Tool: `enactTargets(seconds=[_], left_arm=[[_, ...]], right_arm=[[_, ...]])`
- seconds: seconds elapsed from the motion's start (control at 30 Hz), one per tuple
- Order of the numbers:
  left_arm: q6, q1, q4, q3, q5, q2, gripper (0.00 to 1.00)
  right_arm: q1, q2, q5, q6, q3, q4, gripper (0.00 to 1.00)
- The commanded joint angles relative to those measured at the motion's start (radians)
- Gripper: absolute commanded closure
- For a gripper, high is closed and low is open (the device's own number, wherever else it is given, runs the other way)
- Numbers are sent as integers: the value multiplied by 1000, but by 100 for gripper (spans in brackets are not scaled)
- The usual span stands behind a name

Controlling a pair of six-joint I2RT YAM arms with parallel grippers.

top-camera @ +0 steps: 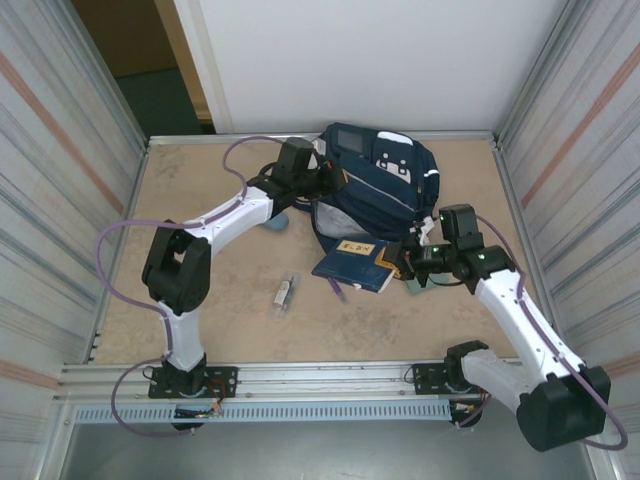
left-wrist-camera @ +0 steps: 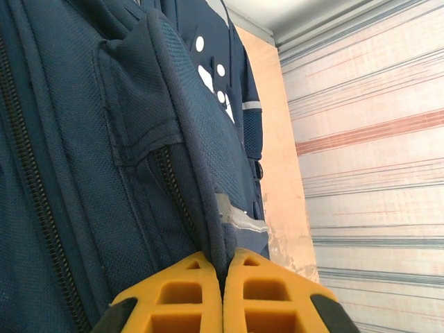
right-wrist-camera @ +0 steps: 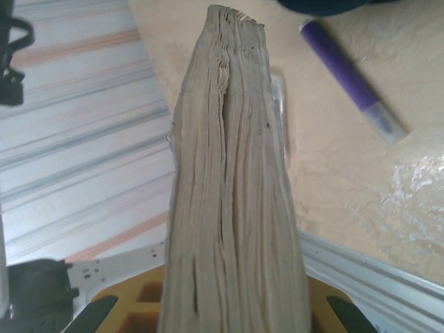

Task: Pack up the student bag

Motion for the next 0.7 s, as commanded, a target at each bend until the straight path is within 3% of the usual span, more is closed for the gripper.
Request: enactTargets(seconds=[0.0, 0.17, 0.33, 0.53, 0.67], left_arm=[[-30, 0, 144, 26, 24, -94, 100], [-75, -17, 160, -3, 44, -163, 100], [-92, -33, 114, -36, 50, -234, 100], [-105, -45, 101, -113, 106, -276, 100], [-17, -45, 28, -127, 188, -277, 81]], right_arm=[[-9, -25, -9, -67, 17, -110, 100], [-80, 15, -10, -12, -59, -6, 100], [-187, -19, 101, 63, -55, 56, 100], [-238, -162, 284, 196, -118, 317, 100], [-234, -168, 311, 283, -194, 547, 100]])
